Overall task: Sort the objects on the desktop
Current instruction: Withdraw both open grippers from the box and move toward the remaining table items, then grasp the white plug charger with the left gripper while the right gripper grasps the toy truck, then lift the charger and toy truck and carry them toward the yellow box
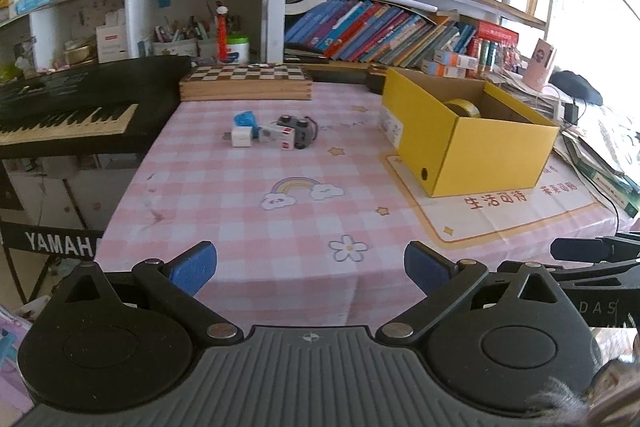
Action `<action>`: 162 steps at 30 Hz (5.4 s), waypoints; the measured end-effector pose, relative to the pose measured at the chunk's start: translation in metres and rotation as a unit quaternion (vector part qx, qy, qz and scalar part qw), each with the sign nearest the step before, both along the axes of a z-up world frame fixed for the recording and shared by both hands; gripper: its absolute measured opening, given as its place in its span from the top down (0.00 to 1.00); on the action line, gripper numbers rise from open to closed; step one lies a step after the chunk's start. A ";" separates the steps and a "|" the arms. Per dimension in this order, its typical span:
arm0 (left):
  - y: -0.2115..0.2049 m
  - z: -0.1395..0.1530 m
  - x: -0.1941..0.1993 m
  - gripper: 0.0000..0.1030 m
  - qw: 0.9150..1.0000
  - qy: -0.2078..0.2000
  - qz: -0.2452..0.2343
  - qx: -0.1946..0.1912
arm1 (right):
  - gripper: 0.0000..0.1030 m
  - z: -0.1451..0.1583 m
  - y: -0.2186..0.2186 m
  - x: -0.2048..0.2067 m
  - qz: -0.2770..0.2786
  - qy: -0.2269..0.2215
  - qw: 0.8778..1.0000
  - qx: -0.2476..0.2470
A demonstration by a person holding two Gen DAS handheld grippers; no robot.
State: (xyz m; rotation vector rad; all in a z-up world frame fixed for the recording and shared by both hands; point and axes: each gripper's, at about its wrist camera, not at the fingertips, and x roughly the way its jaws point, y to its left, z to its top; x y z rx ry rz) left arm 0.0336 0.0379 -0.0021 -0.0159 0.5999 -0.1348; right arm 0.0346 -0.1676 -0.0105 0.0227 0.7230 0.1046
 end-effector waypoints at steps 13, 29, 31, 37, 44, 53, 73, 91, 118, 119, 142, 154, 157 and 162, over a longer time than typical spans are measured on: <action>0.035 0.005 -0.006 0.02 0.999 -0.012 0.033 -0.002 | 0.26 0.006 0.043 0.007 0.050 -0.009 0.999 -0.011; 0.055 0.001 0.008 0.02 0.998 -0.006 0.067 -0.005 | 0.26 0.004 0.063 0.035 0.088 -0.011 0.996 -0.014; 0.055 0.000 0.014 0.02 0.998 -0.004 0.066 -0.002 | 0.26 0.003 0.063 0.043 0.087 -0.009 0.996 -0.011; 0.055 -0.001 0.036 0.02 0.997 -0.005 0.072 0.002 | 0.26 0.002 0.061 0.068 0.089 -0.005 0.996 -0.007; 0.055 -0.006 0.069 0.02 0.996 0.003 0.085 0.000 | 0.26 0.000 0.060 0.104 0.100 0.002 0.995 -0.007; 0.052 -0.010 0.115 0.02 0.995 0.015 0.103 -0.011 | 0.26 -0.003 0.059 0.150 0.117 0.008 0.993 -0.005; 0.047 -0.029 0.228 0.11 0.991 0.037 0.125 -0.013 | 0.26 -0.007 0.060 0.280 0.113 0.043 0.992 0.032; 0.044 -0.068 0.328 0.43 0.995 0.084 0.057 0.014 | 0.27 -0.029 0.076 0.350 0.148 0.079 0.985 0.036; 0.071 -0.058 0.306 0.61 0.993 0.086 0.077 -0.034 | 0.58 -0.061 0.090 0.370 0.169 0.106 0.980 -0.012; 0.071 -0.058 0.305 0.61 0.993 0.085 0.076 -0.035 | 0.58 -0.060 0.091 0.370 0.172 0.104 0.979 -0.014; 0.066 0.010 0.227 0.61 0.994 0.027 0.045 -0.099 | 0.57 0.019 0.053 0.287 0.140 0.010 0.989 0.033; 0.062 0.033 0.161 0.61 0.992 0.016 0.017 -0.124 | 0.57 0.043 0.044 0.212 0.142 -0.012 0.989 0.047; 0.065 0.036 0.145 0.61 0.991 0.015 0.010 -0.131 | 0.57 0.045 0.043 0.196 0.138 -0.007 0.989 0.053; 0.066 0.039 0.119 0.61 0.991 0.014 -0.001 -0.136 | 0.57 0.044 0.044 0.164 0.130 -0.003 0.990 0.051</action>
